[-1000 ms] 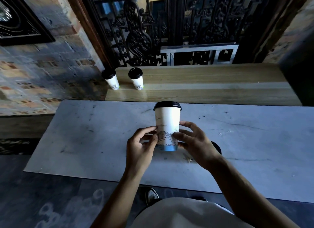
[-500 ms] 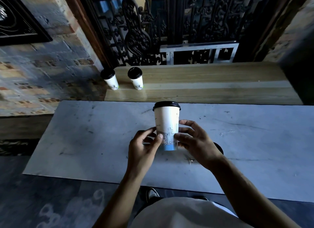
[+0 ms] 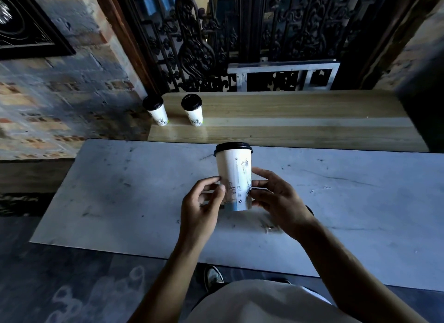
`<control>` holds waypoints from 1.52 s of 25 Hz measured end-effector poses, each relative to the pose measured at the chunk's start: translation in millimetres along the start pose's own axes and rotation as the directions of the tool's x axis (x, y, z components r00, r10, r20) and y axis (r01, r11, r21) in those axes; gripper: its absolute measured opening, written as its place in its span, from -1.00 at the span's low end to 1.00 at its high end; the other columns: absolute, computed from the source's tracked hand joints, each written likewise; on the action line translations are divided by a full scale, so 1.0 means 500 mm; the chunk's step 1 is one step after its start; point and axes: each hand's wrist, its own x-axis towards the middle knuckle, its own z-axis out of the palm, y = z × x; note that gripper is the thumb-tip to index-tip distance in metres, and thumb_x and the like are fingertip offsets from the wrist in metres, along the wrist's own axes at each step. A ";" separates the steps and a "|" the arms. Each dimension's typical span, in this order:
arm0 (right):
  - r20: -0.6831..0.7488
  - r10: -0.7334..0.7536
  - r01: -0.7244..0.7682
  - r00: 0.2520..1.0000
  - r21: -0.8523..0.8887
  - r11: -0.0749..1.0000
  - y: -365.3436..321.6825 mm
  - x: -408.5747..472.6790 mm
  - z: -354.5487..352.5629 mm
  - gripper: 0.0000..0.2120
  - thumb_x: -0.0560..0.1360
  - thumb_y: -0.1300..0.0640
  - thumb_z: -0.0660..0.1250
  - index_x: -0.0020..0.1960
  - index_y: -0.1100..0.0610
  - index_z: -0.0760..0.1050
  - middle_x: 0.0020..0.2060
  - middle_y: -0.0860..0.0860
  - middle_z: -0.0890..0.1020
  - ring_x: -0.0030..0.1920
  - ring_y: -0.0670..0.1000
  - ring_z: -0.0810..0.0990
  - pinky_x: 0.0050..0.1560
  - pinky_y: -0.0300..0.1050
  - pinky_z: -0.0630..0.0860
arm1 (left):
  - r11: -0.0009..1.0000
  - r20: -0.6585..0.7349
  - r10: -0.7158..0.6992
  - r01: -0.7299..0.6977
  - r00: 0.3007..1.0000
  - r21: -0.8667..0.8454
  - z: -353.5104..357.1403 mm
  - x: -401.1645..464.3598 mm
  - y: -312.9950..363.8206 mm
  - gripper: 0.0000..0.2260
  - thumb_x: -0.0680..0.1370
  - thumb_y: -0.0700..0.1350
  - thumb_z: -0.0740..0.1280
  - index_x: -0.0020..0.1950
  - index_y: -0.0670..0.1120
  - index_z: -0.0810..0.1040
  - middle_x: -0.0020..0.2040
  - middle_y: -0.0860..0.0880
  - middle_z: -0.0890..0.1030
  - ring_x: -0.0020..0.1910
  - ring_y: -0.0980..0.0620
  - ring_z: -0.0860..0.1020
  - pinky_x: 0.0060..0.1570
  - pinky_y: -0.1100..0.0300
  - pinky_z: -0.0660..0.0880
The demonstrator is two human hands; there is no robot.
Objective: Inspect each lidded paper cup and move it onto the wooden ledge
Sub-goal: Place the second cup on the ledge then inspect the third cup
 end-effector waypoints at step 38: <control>-0.116 -0.091 -0.021 0.989 -0.724 0.689 -0.080 0.482 -0.106 -0.46 0.39 0.21 0.56 0.32 0.05 0.49 0.05 -0.11 0.67 -0.04 -0.19 0.68 -0.09 -0.35 0.55 | 0.987 0.122 -0.156 0.151 0.980 0.049 0.195 0.477 -0.133 -0.63 0.51 -0.38 0.33 0.25 -0.07 0.56 0.11 0.02 0.68 0.05 0.13 0.67 0.12 0.11 0.61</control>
